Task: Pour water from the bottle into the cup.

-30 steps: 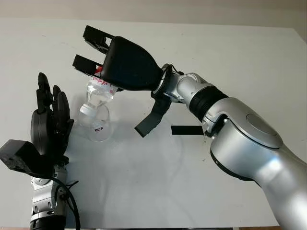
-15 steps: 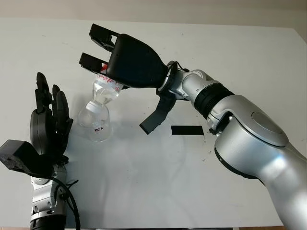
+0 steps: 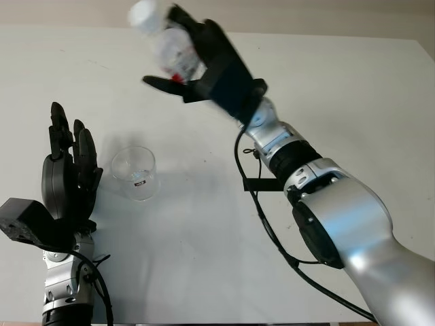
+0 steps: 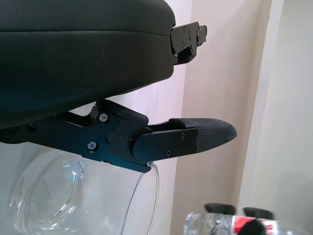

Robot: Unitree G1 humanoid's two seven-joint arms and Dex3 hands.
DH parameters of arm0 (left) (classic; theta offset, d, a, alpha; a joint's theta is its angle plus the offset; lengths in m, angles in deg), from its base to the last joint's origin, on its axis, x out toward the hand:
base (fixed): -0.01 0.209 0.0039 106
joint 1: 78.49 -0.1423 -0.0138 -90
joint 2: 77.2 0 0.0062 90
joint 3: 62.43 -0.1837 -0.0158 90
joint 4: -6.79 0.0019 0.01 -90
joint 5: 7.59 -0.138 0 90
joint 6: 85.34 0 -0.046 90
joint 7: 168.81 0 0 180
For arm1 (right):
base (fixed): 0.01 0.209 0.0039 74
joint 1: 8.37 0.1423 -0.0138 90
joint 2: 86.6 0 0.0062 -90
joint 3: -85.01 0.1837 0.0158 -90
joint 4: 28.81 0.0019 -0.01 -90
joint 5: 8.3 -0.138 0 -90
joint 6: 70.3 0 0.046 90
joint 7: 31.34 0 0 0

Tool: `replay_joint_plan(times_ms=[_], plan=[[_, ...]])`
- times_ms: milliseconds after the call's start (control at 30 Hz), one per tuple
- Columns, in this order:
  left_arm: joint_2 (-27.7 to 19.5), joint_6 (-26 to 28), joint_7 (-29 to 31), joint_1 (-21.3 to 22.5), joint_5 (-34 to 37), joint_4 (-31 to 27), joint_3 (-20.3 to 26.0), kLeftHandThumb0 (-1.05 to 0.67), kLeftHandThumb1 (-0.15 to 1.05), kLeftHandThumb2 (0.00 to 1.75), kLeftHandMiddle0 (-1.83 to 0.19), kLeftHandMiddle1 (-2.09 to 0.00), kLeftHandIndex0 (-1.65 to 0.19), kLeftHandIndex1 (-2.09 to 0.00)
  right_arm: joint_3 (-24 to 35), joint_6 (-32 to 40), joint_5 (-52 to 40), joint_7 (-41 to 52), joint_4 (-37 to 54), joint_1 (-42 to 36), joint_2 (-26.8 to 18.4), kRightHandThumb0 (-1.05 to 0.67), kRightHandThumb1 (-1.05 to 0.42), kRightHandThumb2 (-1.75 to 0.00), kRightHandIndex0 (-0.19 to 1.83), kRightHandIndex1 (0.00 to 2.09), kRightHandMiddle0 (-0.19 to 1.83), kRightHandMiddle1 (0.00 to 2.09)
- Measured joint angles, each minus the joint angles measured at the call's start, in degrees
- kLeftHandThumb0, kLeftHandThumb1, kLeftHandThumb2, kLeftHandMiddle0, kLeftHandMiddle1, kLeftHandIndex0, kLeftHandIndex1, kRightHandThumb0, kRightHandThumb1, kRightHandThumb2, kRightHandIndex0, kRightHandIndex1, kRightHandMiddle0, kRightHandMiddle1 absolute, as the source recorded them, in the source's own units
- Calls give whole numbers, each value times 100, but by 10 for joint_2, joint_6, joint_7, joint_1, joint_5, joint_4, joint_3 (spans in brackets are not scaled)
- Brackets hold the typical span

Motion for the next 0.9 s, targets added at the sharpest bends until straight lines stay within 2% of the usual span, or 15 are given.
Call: replay_joint_plan(times_ms=[133, 267, 467, 567, 700, 900], plan=[[0, 0, -1, 0, -2, 0, -1, -69, 105, 51, 12, -6, 14, -7, 38, 64, -45, 70, 40, -33, -4, -13, -105, -31, 129, 209, 129, 209], [0, 0, 0, 0, -2, 0, -1, -69, 105, 52, 13, -5, 15, -6, 64, 119, -83, 138, 86, -77, -15, -15, -105, -29, 137, 209, 127, 209], [0, 2, 0, 0, -3, 1, -3, -68, 105, 53, 16, -5, 18, -5, 84, 176, -108, 174, 180, -147, -39, -18, -105, -28, 132, 209, 117, 209], [0, 2, 0, 0, -5, 1, -4, -68, 105, 54, 16, -5, 18, -5, 89, 196, -115, 189, 239, -185, -53, -21, -105, -29, 125, 209, 102, 209], [0, 2, 1, 0, -7, 2, -4, -67, 105, 55, 16, -5, 18, -5, 97, 233, -135, 202, 335, -248, -69, -21, -105, -31, 119, 209, 65, 209], [0, 0, 6, 1, -9, 7, -4, -66, 105, 56, 15, -6, 18, -5, 109, 285, -158, 196, 466, -332, -80, -22, -105, -35, 114, 209, 52, 209]])
